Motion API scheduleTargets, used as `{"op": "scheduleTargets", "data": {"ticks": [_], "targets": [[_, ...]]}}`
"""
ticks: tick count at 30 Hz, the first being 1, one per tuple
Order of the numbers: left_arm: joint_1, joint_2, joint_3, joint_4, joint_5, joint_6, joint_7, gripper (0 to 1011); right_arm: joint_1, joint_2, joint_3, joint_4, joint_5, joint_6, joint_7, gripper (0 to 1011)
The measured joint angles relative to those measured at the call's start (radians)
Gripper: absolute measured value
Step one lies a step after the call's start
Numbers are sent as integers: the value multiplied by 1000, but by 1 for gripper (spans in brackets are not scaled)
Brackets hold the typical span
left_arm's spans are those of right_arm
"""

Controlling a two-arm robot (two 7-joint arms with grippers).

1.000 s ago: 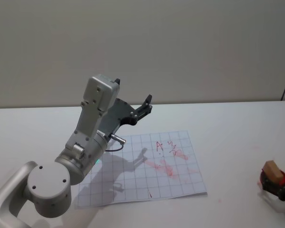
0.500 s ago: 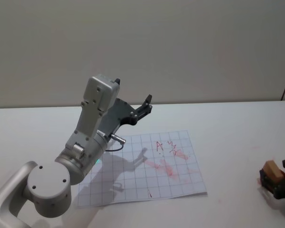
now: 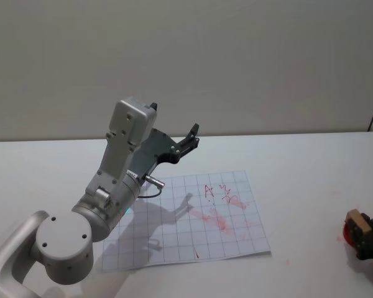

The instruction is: Use the one hand to pick up the stamp and affix it onto the A4 paper.

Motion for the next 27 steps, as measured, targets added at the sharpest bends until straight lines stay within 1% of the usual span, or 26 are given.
{"op": "scheduleTargets", "data": {"ticks": [2, 10, 11, 13, 20, 22, 25, 27], "targets": [[0, 0, 0, 0, 0, 0, 0, 1001, 0, 0, 0, 0, 0, -1, 1, 223], [0, 0, 0, 0, 0, 0, 0, 1001, 6, -4, 1, -4, 0, -25, 9, 219], [0, 0, 0, 0, 0, 0, 0, 1001, 11, -7, 1, -8, 4, -38, 17, 219], [0, 0, 0, 0, 0, 0, 0, 1001, 15, -10, 1, -12, 8, -47, 23, 220], [0, 0, 0, 0, 0, 0, 0, 1001, 49, -33, -6, -28, 30, -92, 78, 220], [0, 0, 0, 0, 0, 0, 0, 1001, 57, -38, -9, -30, 34, -98, 92, 219], [0, 0, 0, 0, 0, 0, 0, 1001, 81, -56, -19, -31, 41, -112, 131, 220], [0, 0, 0, 0, 0, 0, 0, 1001, 90, -63, -24, -31, 43, -115, 146, 220]]}}
